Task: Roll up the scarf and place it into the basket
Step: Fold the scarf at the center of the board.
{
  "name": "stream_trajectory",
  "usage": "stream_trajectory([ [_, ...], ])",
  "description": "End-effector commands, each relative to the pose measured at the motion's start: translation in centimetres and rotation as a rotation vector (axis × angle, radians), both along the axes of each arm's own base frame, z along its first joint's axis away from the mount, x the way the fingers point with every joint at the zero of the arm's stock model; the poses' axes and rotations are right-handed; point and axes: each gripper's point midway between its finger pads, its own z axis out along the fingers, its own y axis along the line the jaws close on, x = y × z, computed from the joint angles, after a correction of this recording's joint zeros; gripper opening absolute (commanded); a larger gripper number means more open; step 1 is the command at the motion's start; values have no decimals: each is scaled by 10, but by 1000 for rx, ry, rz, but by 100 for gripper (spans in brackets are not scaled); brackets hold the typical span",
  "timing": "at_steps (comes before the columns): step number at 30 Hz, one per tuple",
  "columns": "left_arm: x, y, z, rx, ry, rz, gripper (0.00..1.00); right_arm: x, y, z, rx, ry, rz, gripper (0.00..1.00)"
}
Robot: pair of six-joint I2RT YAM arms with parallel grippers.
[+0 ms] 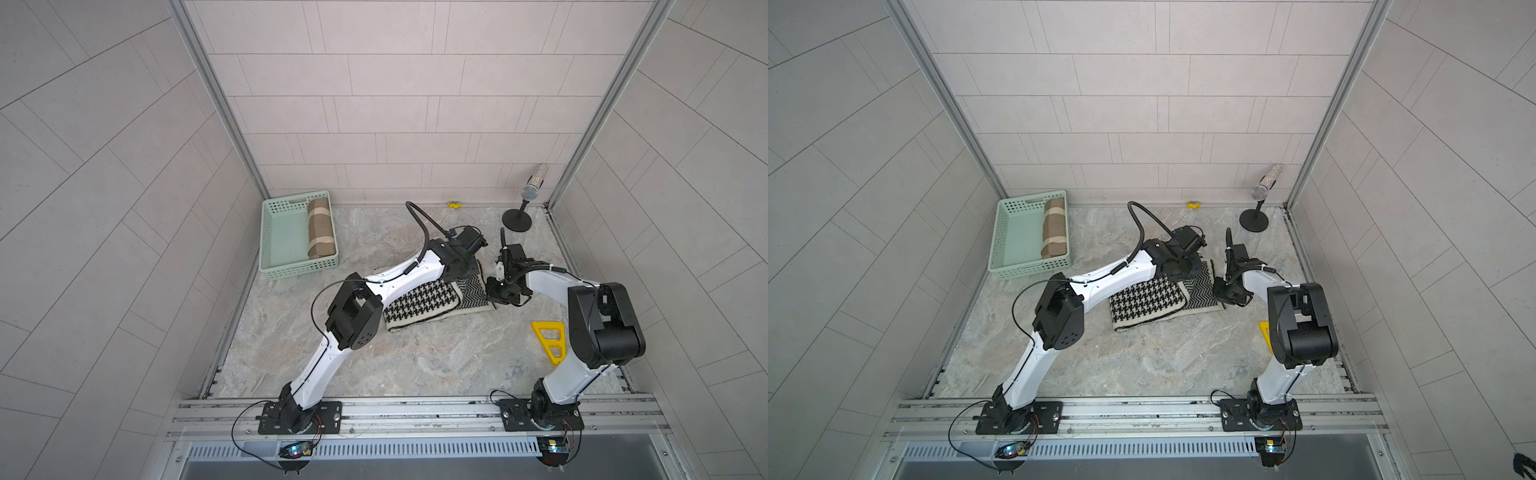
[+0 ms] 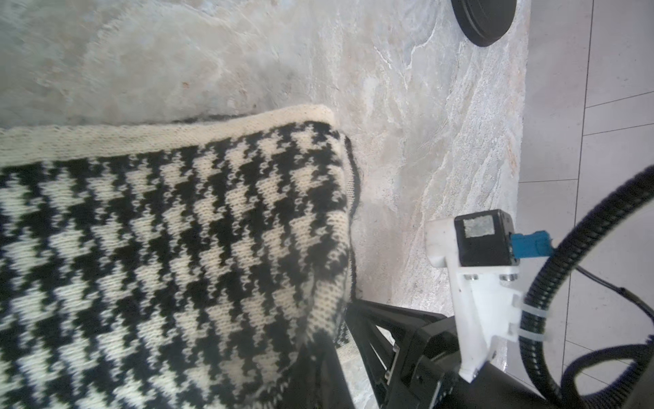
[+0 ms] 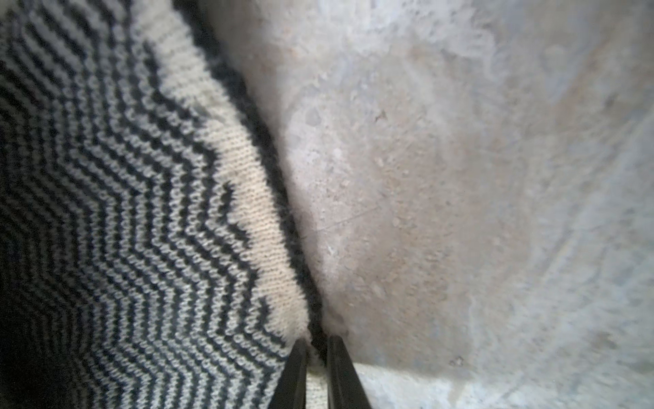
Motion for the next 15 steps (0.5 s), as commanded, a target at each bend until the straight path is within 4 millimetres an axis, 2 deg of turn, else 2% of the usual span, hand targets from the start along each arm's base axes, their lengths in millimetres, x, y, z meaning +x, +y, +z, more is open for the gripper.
stream_trajectory([
  [1,4,-19,15,-80,-18,20,0,-21,-5,-22,-25,99,-8,16],
  [7,4,-36,3,-115,-4,20,0,-22,-5,-22,-26,99,-7,16],
  [11,2,-47,3,-130,-10,7,0,-22,-5,-23,-26,101,-5,16],
  [15,4,-51,-12,-142,-1,10,1,-23,-5,-22,-25,102,-5,16],
])
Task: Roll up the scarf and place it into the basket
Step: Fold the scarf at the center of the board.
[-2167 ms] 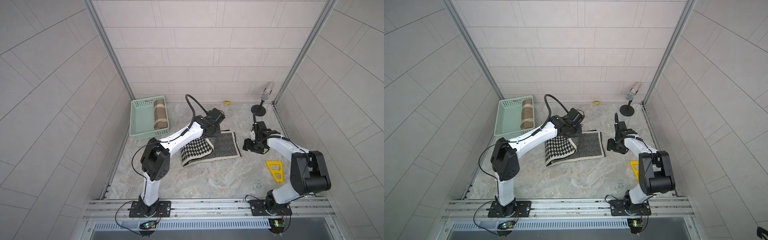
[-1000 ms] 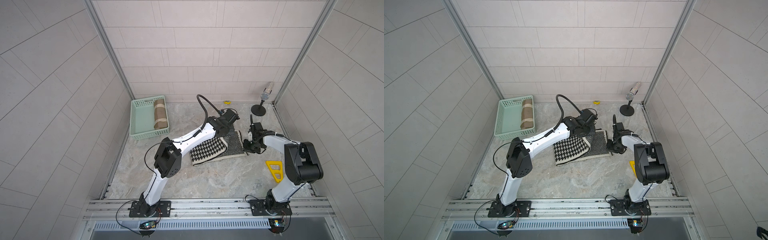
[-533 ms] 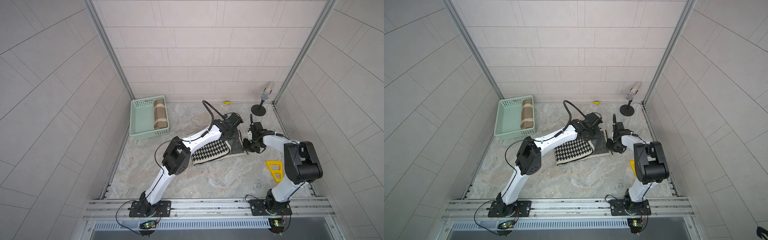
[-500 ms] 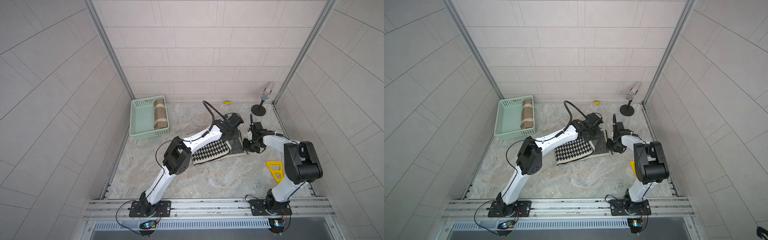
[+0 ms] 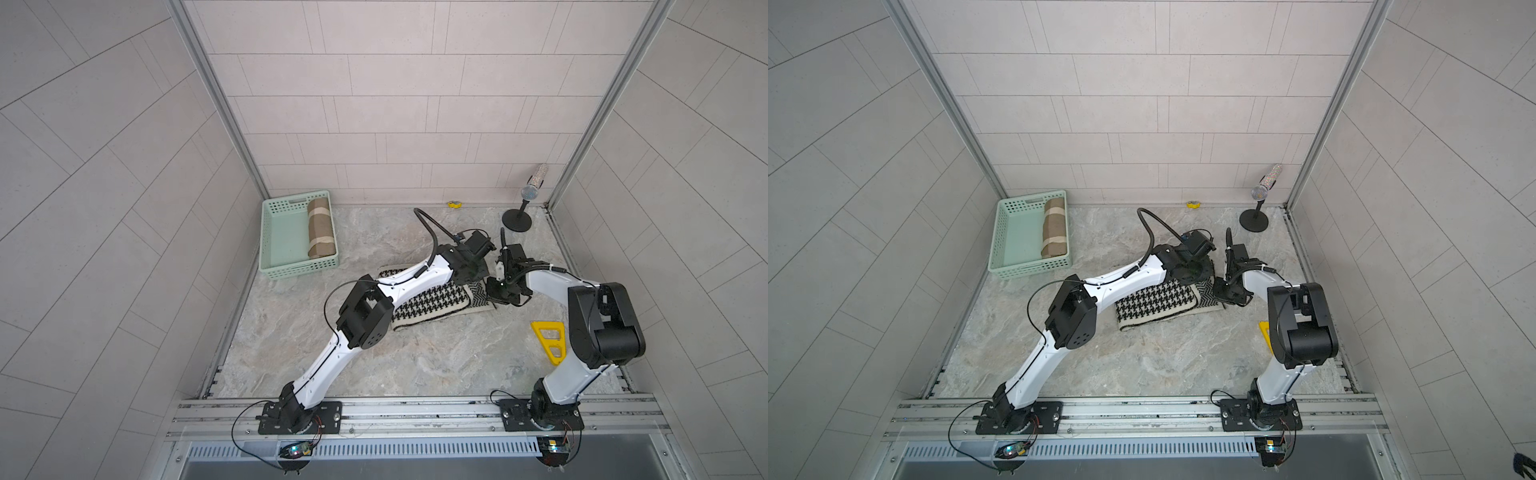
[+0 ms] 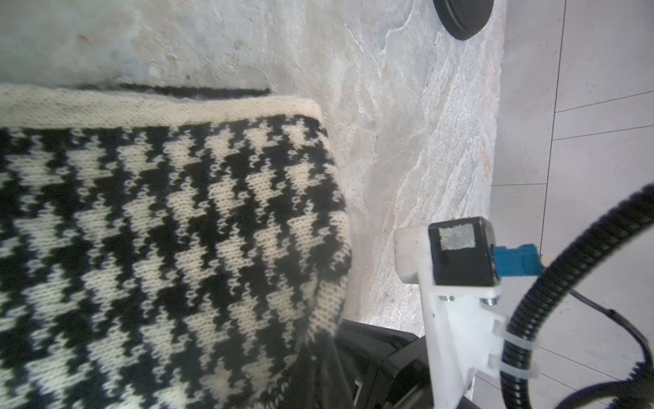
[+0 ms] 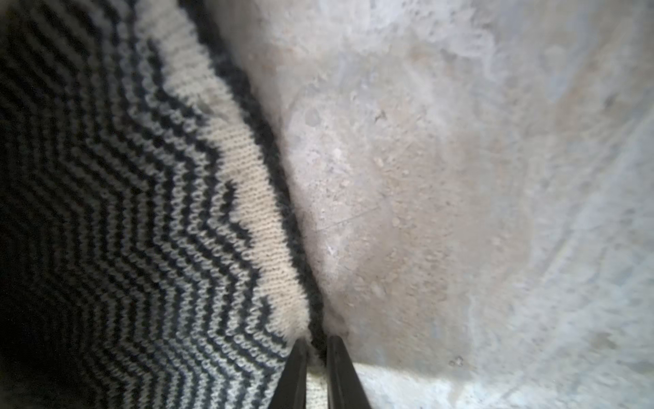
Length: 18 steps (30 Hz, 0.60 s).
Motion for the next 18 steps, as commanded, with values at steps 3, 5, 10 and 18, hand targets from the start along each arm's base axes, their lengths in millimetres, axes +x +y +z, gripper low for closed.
stream_trajectory([
  [3,5,-23,-16,-77,6,5,1,-22,-4,-22,-24,102,-5,15],
  [5,6,-28,-26,-90,20,10,2,-23,-3,-22,-19,104,-4,15],
  [10,-1,-41,-41,-161,68,-17,36,-22,-6,-19,-32,99,-3,16],
  [18,7,-23,34,-226,-28,-85,81,-12,-24,9,-138,67,-18,21],
])
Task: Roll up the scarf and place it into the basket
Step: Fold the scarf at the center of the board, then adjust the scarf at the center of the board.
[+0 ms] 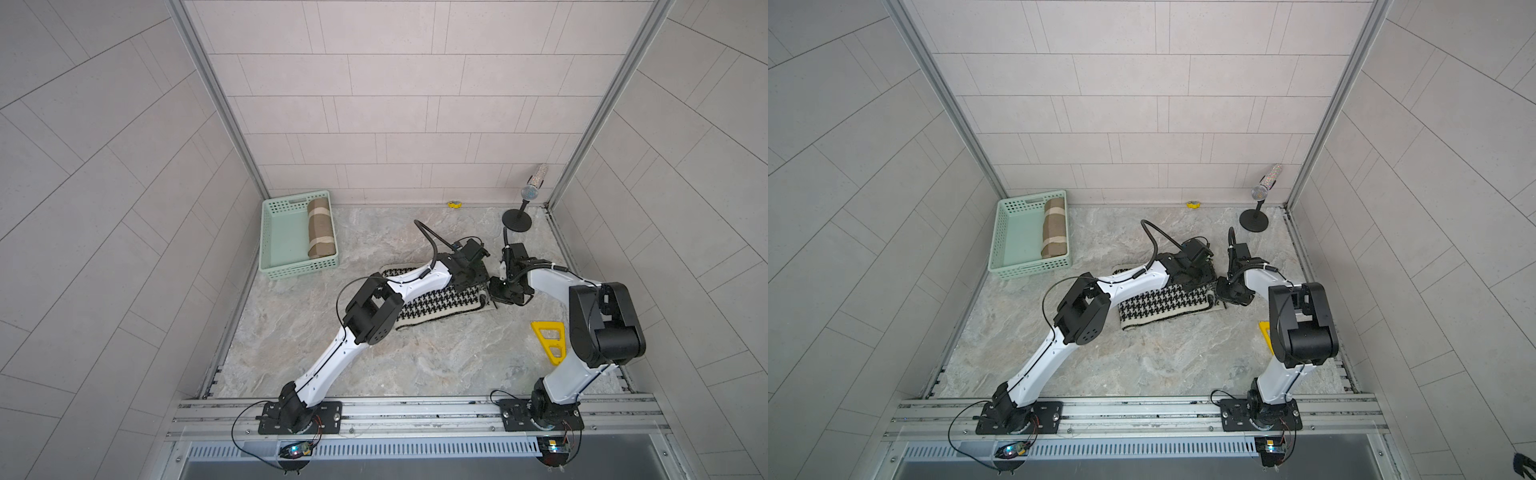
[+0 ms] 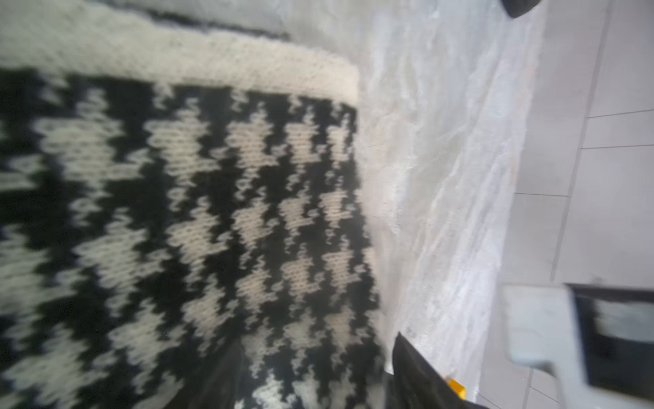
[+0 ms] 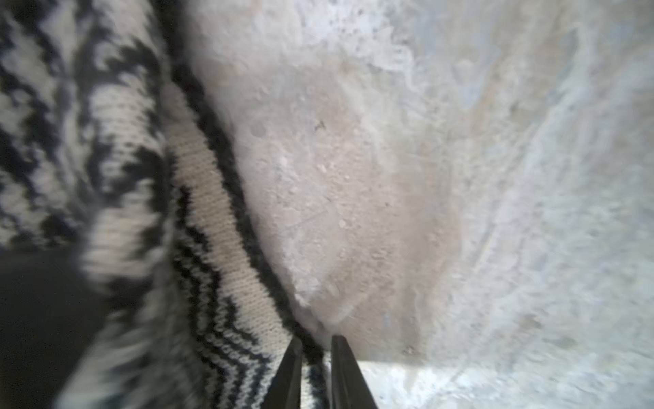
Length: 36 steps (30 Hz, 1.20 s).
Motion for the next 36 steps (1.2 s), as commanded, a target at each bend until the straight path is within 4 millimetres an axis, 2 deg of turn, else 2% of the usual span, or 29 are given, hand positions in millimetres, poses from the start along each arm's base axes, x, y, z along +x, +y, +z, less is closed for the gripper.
stream_trajectory([
  [1,-3,-4,94,-143,-121,-70,88,-8,-10,12,-85,31,11,23],
  [4,-8,18,136,-169,-185,-101,95,-8,-20,37,-145,-10,-5,28],
  [5,-11,29,150,-168,-210,-109,100,-9,-24,45,-163,-26,-12,32],
  [6,-14,41,162,-158,-237,-117,100,-10,-25,53,-180,-41,-12,35],
  [8,-19,71,171,-101,-276,-111,100,-14,-26,68,-209,-69,-12,41],
  [10,-22,107,171,-39,-298,-87,100,-18,-23,80,-225,-95,6,45],
  [13,-29,168,150,55,-297,-27,100,-19,-6,98,-231,-155,57,45],
  [15,-36,213,125,116,-263,26,93,-17,11,106,-229,-190,111,46],
  [18,-50,266,87,193,-205,95,84,-12,42,111,-224,-205,202,45],
  [20,-58,287,69,221,-182,123,83,-9,58,106,-228,-192,249,45],
  [22,-64,293,57,220,-167,128,83,-7,64,92,-231,-146,262,43],
  [25,-68,292,37,227,-139,98,84,-8,48,69,-307,-74,205,41],
  [30,-74,279,-2,267,-6,-12,83,-8,29,32,-296,10,142,35],
  [32,-76,280,-17,287,26,-23,78,-5,25,22,-287,32,136,34],
  [35,-84,285,-34,310,67,-27,61,5,24,11,-289,58,146,32],
  [36,-87,287,-39,314,79,-27,60,11,23,7,-297,65,154,32],
])
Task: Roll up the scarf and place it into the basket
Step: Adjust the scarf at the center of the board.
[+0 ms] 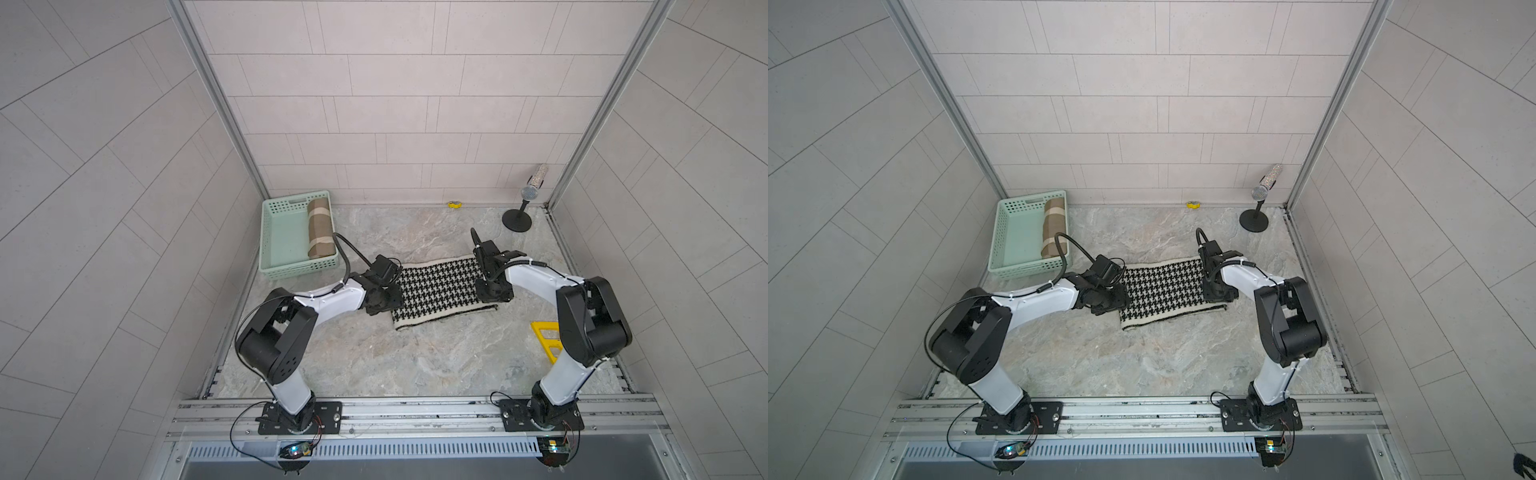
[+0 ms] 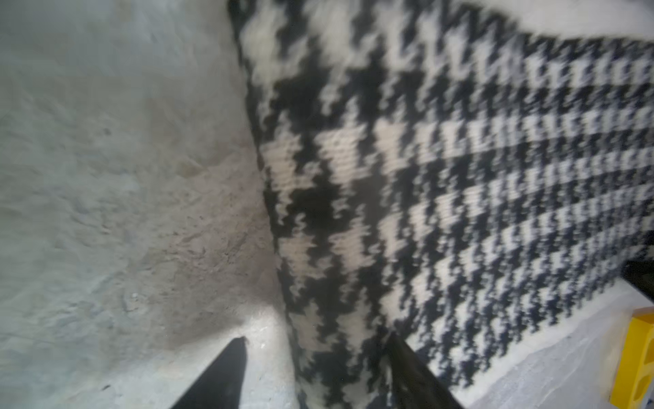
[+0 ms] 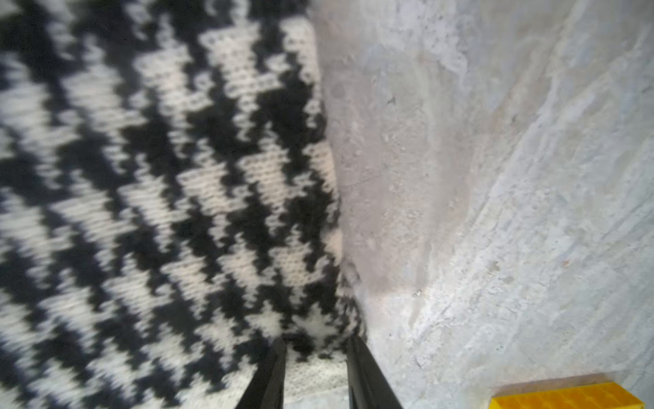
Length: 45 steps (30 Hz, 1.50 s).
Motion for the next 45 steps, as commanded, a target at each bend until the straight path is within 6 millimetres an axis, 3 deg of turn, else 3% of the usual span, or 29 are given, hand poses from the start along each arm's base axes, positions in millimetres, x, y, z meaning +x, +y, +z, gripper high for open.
stream_trajectory([
  [1,-11,6,-11,11,37,-14,59,19,1,-5,-17,-6,19,32],
  [5,-27,4,-30,-31,84,-16,56,55,1,-12,-30,4,54,31],
  [8,-42,-16,-36,-103,113,-71,58,93,0,-5,-63,-19,103,32],
  [11,-58,-46,-24,-159,93,-167,65,132,2,11,-79,-60,160,39],
  [13,-67,-58,-11,-171,64,-214,72,148,1,30,-99,-85,173,46],
  [16,-68,-40,11,-146,17,-173,76,152,1,65,-103,-148,168,55],
  [19,-53,2,33,-102,-45,-60,77,131,5,92,-88,-206,157,56],
  [22,-29,47,46,-43,-130,79,76,95,23,103,-82,-258,183,55],
  [26,6,74,48,-89,-147,188,71,45,76,130,-119,-422,331,55],
  [29,26,67,39,-206,-85,188,67,3,119,126,-139,-498,501,56],
  [34,46,41,34,-393,-75,192,64,-45,161,105,-165,-539,662,57],
  [40,43,43,12,-374,-28,213,60,-65,203,81,-187,-488,810,57],
  [45,39,44,-6,-369,11,237,37,-69,236,57,-307,-457,957,61],
])
